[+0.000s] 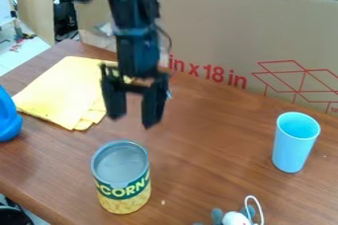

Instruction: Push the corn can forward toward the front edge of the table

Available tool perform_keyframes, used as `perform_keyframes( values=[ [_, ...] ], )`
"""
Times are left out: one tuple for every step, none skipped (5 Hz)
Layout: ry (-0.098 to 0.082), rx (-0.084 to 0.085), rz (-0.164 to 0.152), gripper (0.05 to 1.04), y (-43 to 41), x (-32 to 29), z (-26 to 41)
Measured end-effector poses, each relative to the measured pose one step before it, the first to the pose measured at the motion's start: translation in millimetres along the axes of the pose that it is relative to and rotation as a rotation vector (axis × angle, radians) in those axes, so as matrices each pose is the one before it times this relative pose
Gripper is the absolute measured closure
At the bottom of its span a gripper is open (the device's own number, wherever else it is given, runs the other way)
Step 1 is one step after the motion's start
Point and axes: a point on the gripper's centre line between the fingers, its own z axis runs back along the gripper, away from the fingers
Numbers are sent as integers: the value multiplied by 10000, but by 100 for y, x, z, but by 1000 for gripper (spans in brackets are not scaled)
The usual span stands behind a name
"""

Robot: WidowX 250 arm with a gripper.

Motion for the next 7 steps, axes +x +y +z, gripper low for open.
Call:
perform_keyframes(
  values=[
    [-947,1019,433,83,2411,-692,2860],
    [-539,401,134,83,2131,-297,1251],
    [-125,133,-499,83,1650,-261,405],
    [-101,222,-714,83,786,296,881],
    [0,0,-60,83,-8,-29,44],
    [-1,0,-15,83,-41,17,3],
    [0,0,0,83,0,0,0]
  ],
)
